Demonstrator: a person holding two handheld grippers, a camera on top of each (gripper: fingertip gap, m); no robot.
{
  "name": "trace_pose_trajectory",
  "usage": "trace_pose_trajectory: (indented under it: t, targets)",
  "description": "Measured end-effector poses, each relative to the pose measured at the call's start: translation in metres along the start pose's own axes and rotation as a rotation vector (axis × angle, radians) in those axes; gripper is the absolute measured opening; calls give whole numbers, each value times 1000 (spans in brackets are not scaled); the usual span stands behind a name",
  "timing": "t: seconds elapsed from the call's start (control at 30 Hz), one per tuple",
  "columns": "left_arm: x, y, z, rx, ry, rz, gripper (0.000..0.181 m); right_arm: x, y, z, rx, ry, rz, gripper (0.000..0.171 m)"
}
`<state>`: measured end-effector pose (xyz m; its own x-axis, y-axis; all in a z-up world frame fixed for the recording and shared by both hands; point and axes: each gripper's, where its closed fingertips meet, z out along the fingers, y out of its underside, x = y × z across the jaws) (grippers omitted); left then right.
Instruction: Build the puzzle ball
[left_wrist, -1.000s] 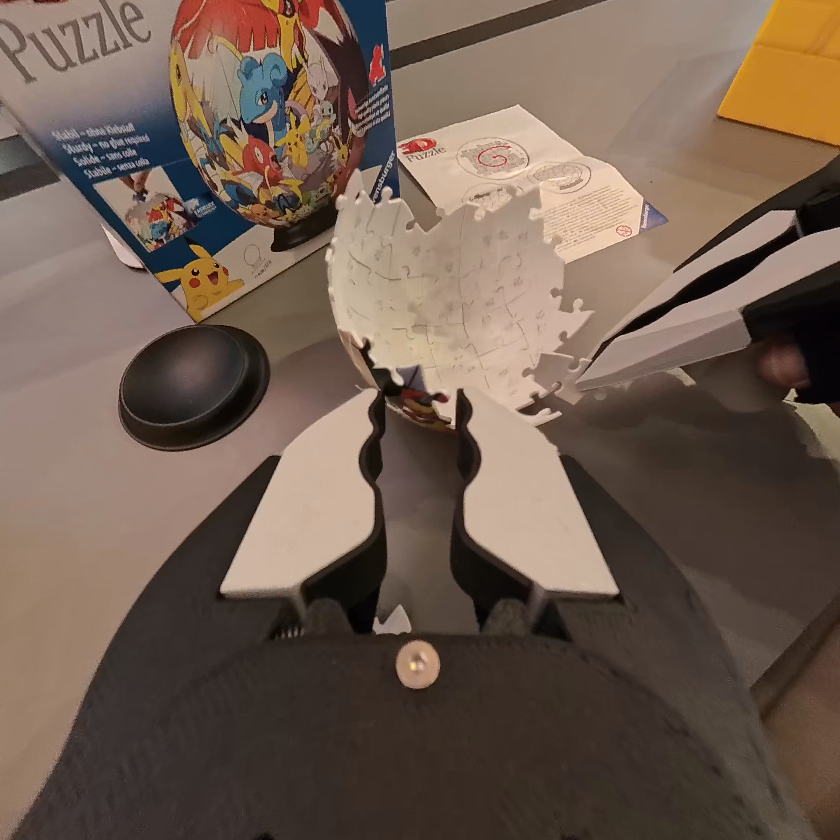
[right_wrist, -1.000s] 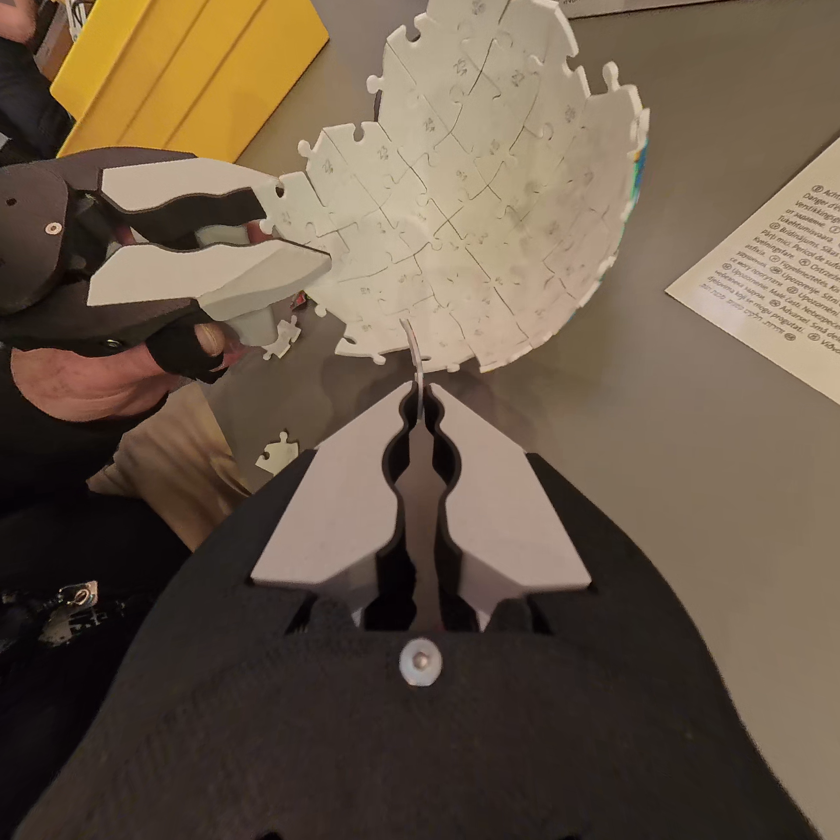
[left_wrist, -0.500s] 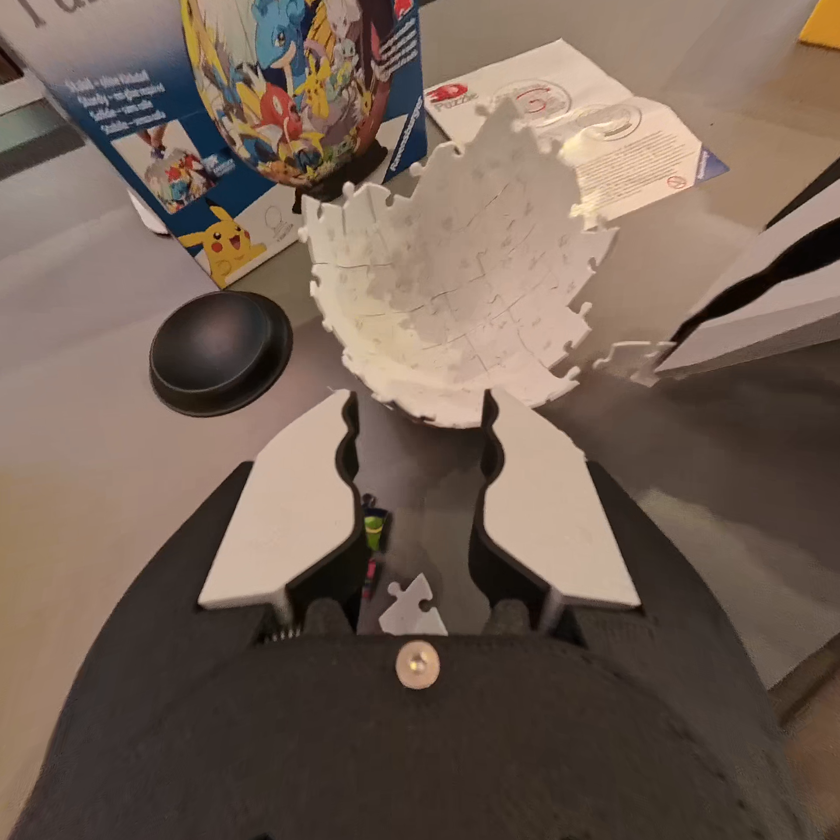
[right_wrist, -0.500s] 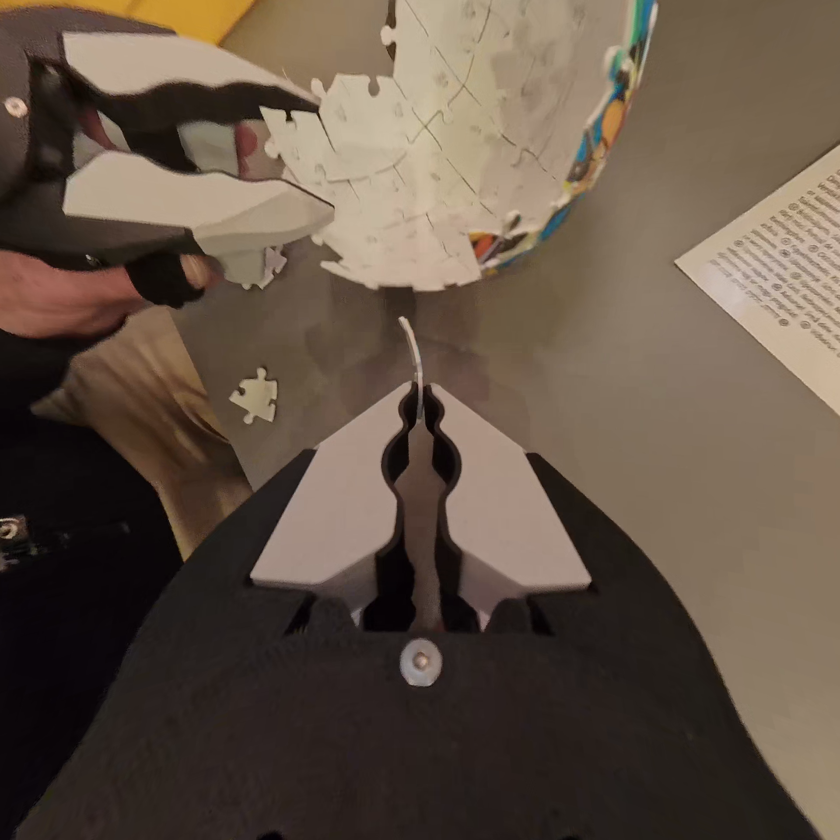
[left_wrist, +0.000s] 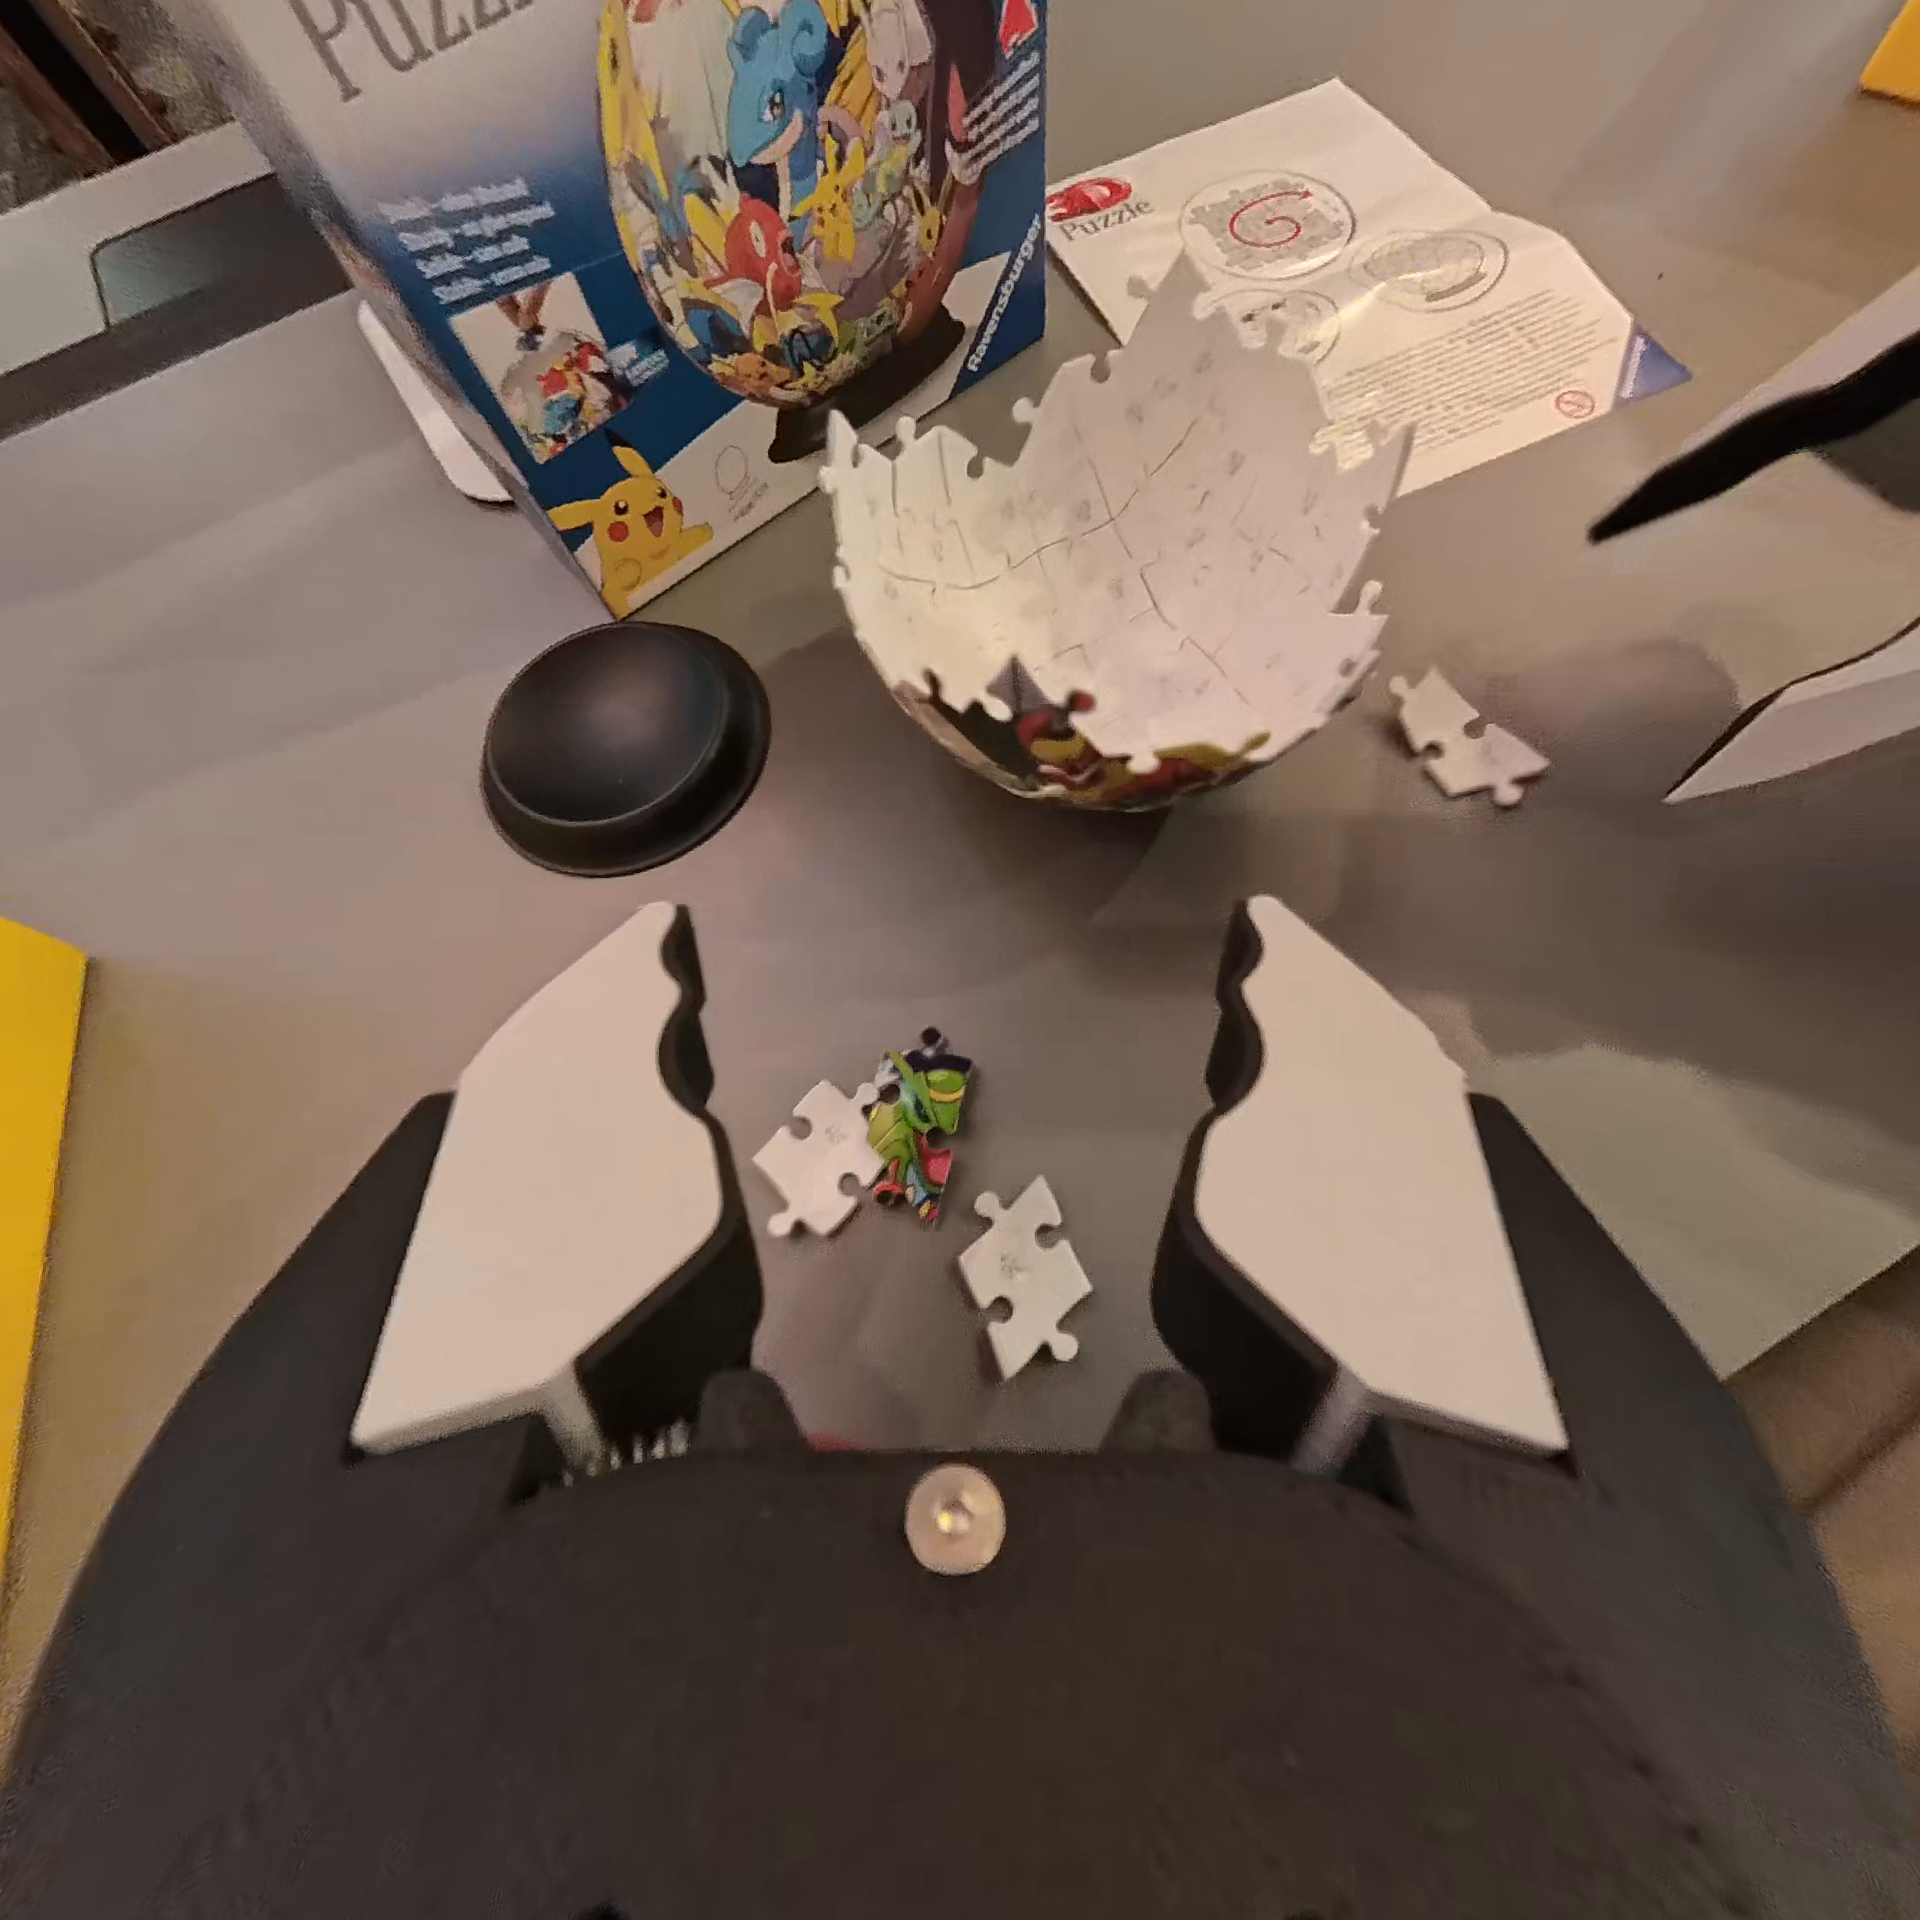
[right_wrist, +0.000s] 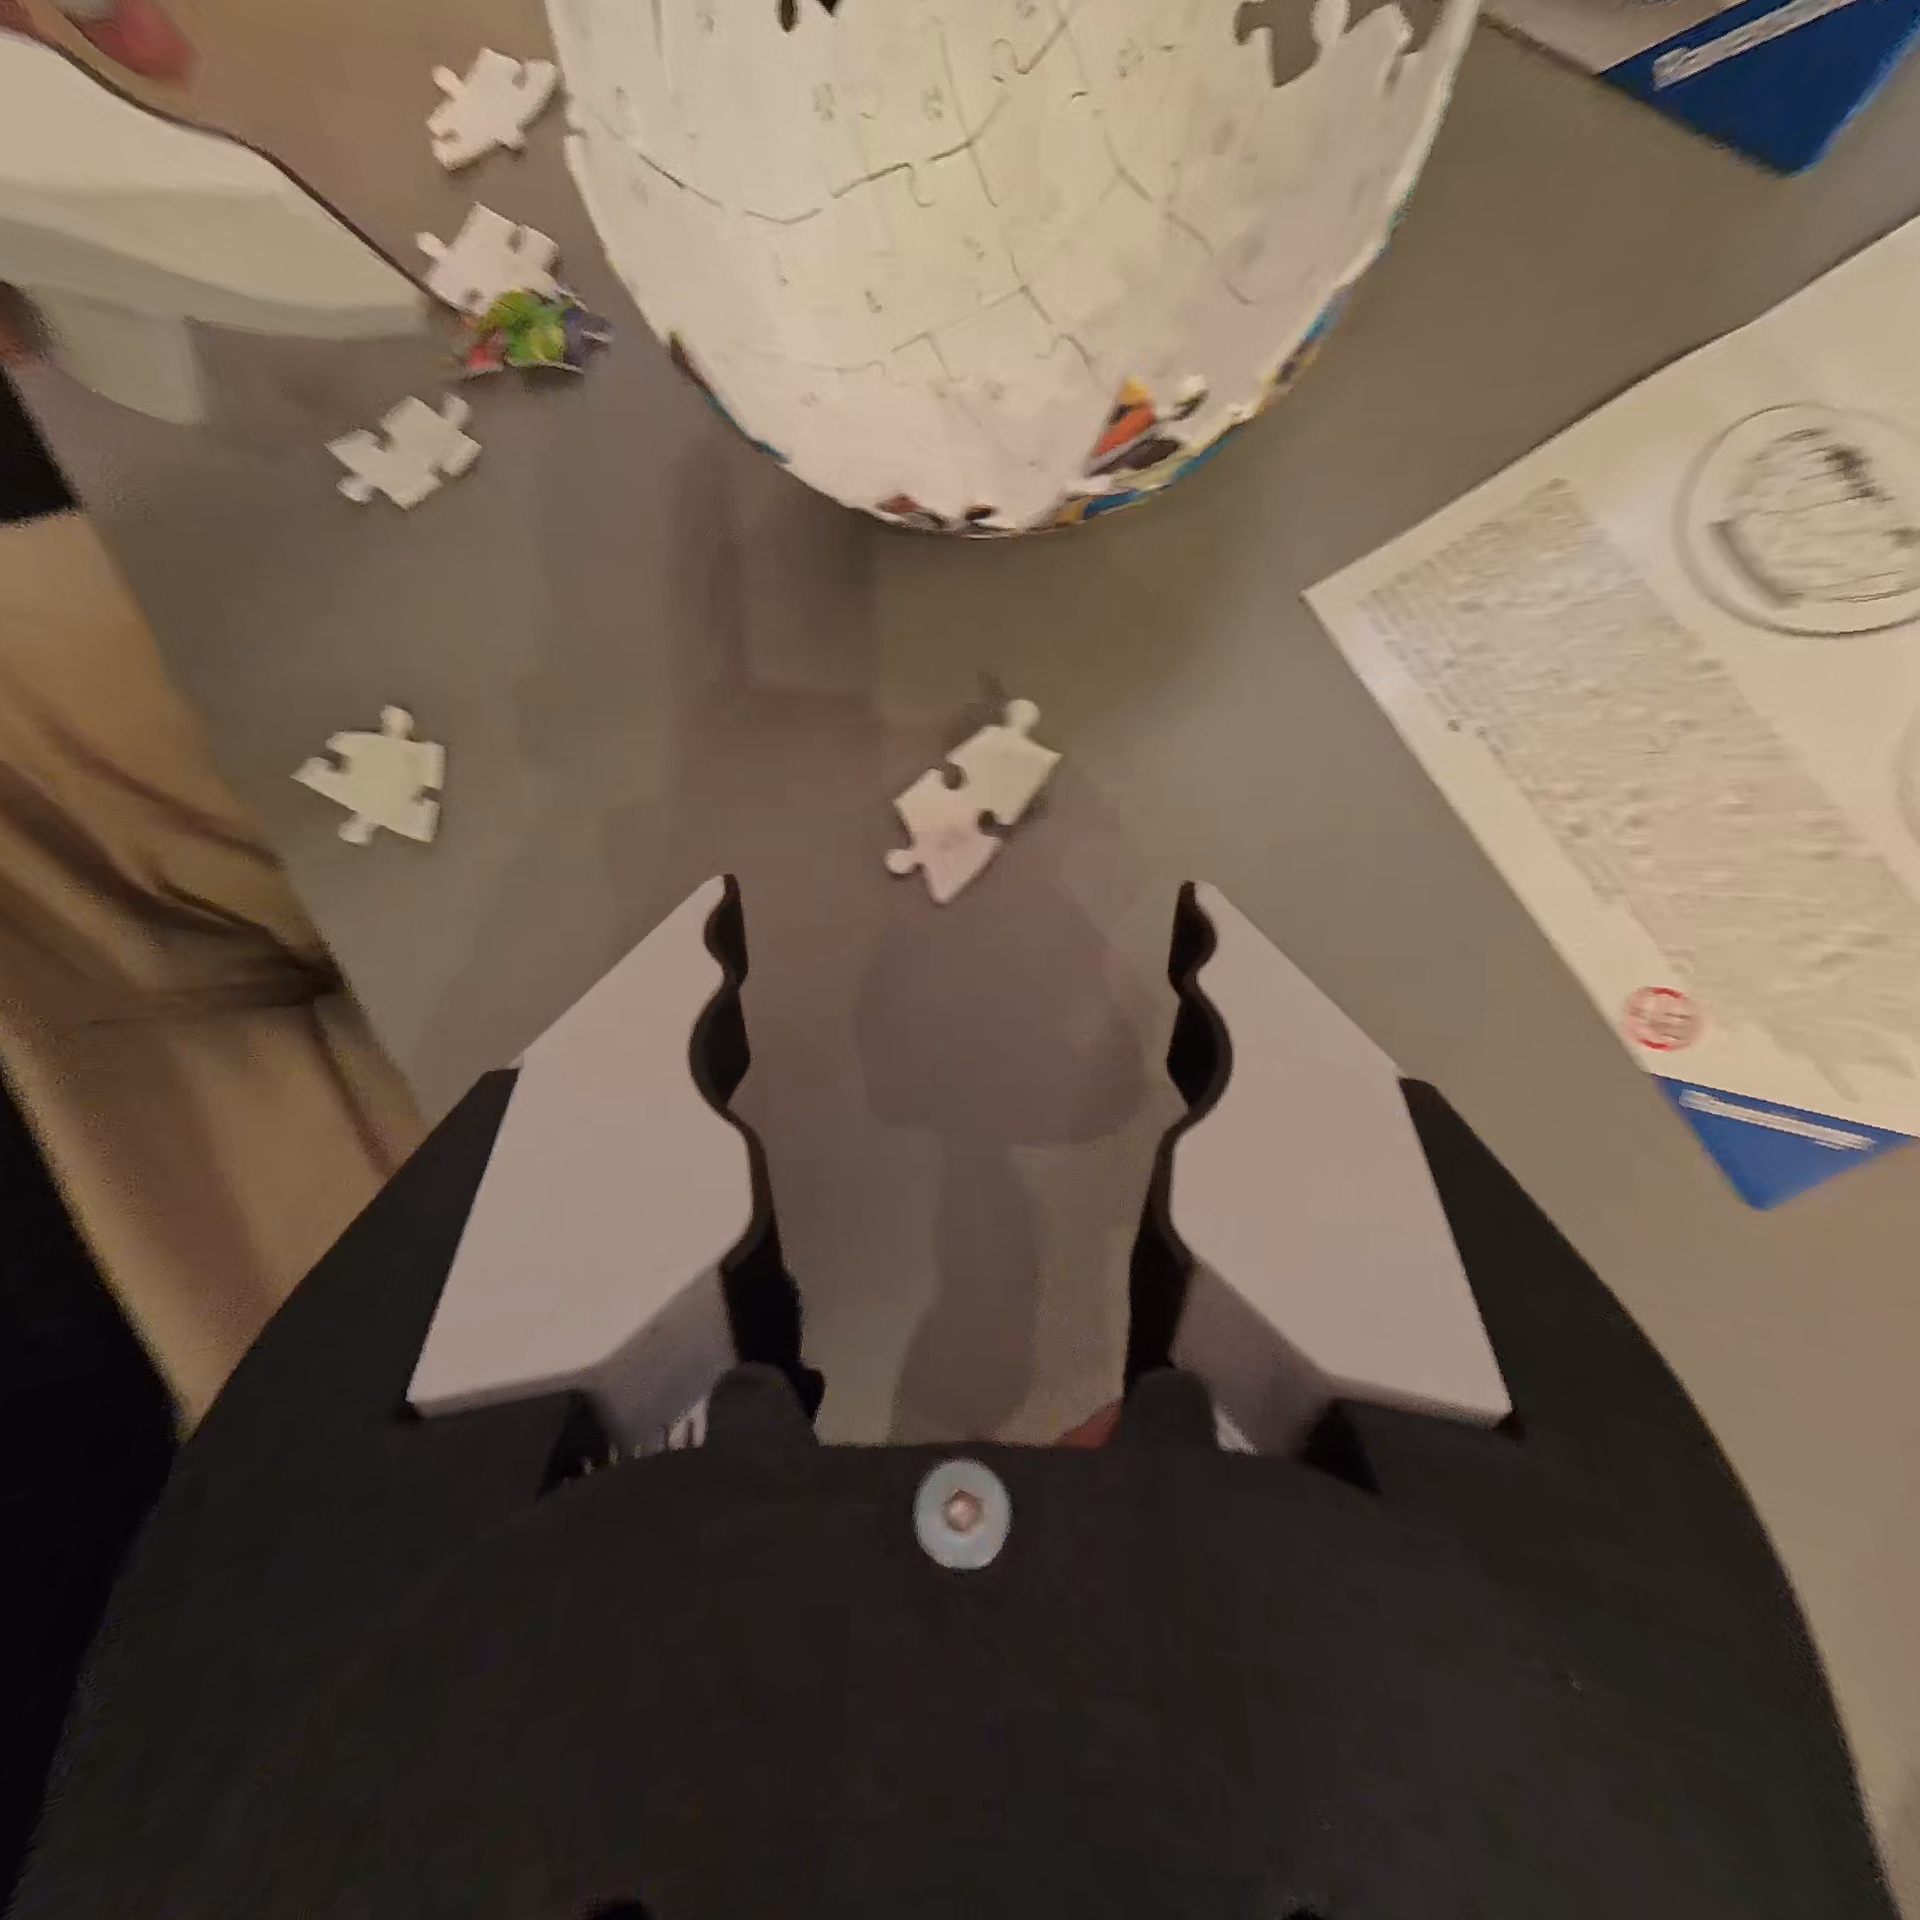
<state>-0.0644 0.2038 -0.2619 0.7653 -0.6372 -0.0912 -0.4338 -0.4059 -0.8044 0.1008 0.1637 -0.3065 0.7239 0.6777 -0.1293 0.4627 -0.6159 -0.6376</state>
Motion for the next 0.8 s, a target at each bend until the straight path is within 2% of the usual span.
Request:
trace_pose_trajectory:
  t: [0.1, 0.2, 0.33, 0.43, 0.53, 0.6, 0.8]
  targets:
    - [-12, 3, -8, -15, -21, 27, 102, 20, 14, -5, -47, 67, -50, 98]
    - [-34, 3, -18, -19, -45, 33, 101, 50, 36, -4, -120, 154, -54, 88]
    - [-65, 16, -22, -44, -28, -28, 100, 68, 39, -8, -88, 175, -28, 96]
    - [-83, 30, -18, -72, -30, -73, 98, 76, 36, -9, -57, 237, -62, 120]
    - [-95, 48, -9, -117, -8, -136, 103, 72, 39, -4, -31, 208, -24, 136]
    - [-99, 52, -6, -108, 0, -149, 101, 71, 37, -2, 0, 205, -23, 137]
    - [-102, 76, 2, -167, 55, -198, 118, 70, 32, 3, 90, 211, 26, 132]
